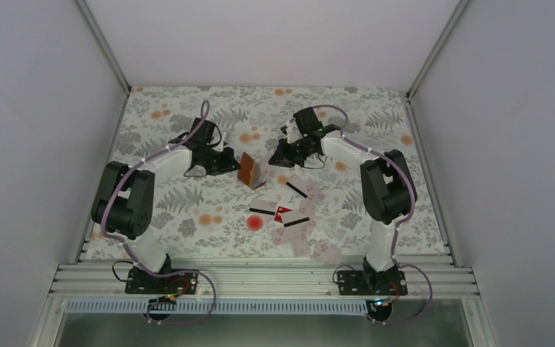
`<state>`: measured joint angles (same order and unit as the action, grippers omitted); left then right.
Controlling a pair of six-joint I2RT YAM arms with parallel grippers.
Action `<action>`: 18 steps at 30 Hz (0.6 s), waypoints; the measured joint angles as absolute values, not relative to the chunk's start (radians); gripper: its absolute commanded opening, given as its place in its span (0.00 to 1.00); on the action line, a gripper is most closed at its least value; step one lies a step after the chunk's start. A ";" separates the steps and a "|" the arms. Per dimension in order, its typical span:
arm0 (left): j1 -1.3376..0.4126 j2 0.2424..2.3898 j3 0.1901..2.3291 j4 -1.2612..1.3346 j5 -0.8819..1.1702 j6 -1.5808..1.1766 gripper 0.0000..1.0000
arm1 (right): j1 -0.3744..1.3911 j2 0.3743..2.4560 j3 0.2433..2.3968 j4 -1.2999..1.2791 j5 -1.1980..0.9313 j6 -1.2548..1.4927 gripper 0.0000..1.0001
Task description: Put the credit cards into the card holder
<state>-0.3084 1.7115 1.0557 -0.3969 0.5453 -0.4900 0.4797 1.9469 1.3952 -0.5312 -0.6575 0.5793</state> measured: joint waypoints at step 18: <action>-0.288 1.748 1.051 -0.448 0.477 -0.455 0.02 | 0.480 1.814 1.277 -0.569 -0.636 0.544 0.03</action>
